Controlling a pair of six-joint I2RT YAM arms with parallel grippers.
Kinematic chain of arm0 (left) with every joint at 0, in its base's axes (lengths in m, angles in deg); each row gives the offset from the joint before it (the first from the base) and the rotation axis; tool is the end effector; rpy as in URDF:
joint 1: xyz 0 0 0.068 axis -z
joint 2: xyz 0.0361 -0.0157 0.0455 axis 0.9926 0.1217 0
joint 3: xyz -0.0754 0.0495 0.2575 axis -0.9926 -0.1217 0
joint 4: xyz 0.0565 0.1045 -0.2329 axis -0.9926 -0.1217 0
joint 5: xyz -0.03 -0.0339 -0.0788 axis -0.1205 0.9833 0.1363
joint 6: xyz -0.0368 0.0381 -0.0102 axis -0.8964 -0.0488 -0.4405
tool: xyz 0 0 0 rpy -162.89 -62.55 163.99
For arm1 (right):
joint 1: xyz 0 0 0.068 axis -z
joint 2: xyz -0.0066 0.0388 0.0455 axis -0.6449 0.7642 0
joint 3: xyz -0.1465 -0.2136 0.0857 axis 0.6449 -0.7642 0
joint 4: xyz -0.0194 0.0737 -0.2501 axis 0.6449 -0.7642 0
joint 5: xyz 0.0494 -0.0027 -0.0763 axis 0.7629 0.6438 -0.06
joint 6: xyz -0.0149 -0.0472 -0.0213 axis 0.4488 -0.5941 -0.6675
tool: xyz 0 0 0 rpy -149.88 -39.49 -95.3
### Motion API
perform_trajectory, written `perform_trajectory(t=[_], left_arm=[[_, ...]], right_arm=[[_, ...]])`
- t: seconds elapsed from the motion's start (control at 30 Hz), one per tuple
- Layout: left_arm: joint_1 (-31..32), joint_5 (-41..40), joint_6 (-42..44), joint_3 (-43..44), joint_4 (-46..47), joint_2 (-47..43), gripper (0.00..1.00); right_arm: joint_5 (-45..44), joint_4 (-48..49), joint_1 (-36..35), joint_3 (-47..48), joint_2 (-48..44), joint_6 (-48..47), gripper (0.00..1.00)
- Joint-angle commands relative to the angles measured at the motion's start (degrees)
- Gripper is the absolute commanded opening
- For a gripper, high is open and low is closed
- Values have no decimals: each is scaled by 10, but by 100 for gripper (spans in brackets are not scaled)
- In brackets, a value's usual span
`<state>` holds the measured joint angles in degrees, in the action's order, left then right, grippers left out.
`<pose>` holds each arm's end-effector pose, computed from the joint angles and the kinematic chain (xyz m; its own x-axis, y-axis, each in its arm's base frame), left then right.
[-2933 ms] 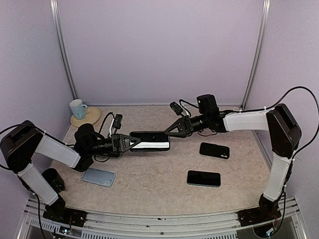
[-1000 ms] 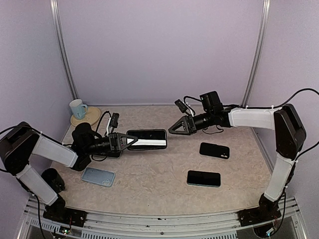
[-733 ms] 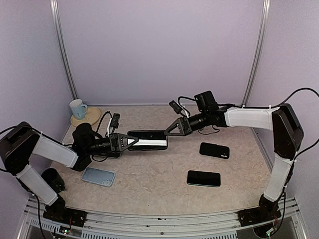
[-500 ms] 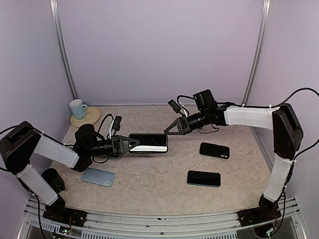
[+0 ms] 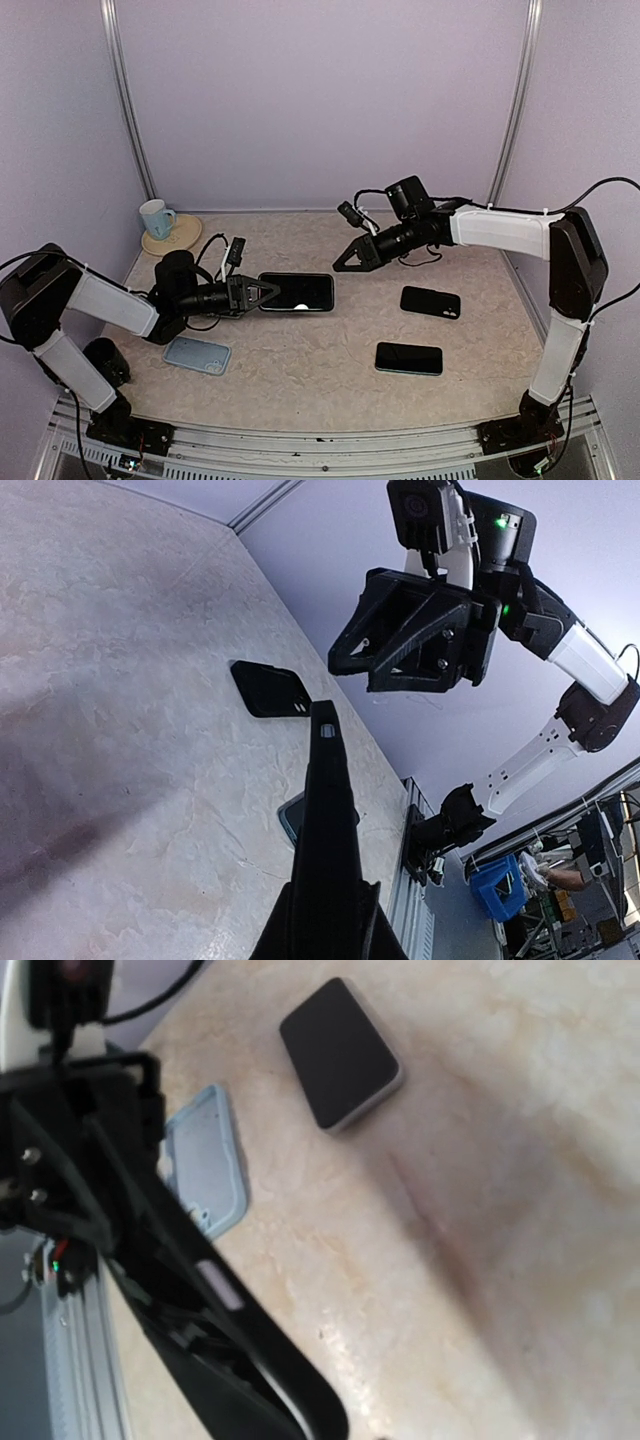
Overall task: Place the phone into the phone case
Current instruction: Press the corner of the phone case at the bottom right corner of the phone case.
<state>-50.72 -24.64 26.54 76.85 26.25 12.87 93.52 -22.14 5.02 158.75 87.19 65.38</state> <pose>0.2316 -0.1728 0.1748 -0.7559 -0.1845 -0.6282 0.5736 0.2761 -0.7712 0.3224 0.2580 0.2503 -0.7190 -0.3375 -0.6076 -0.6950 0.3514 0.6273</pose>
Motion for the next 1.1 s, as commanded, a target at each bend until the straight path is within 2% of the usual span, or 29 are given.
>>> perform_trajectory(t=[0.0,0.13,0.3,0.4,0.57,0.63,1.07], left_arm=[[1,7,3,27,42,-1,0],[1,13,-1,28,49,1,0],[1,19,-10,28,60,5,0],[1,19,-11,30,60,6,0],[1,17,-11,30,59,6,0],[1,18,-11,30,59,7,0],[-8,43,1,24,58,11,0]], right_arm=[[-20,-23,-13,18,13,-18,29],[-16,-25,-18,24,24,-23,36],[-12,-33,-24,33,38,-27,36],[-10,-31,-25,34,40,-26,31],[-6,-33,-25,34,39,-28,8],[-6,-34,-25,34,38,-29,1],[35,-44,-11,28,26,-43,0]])
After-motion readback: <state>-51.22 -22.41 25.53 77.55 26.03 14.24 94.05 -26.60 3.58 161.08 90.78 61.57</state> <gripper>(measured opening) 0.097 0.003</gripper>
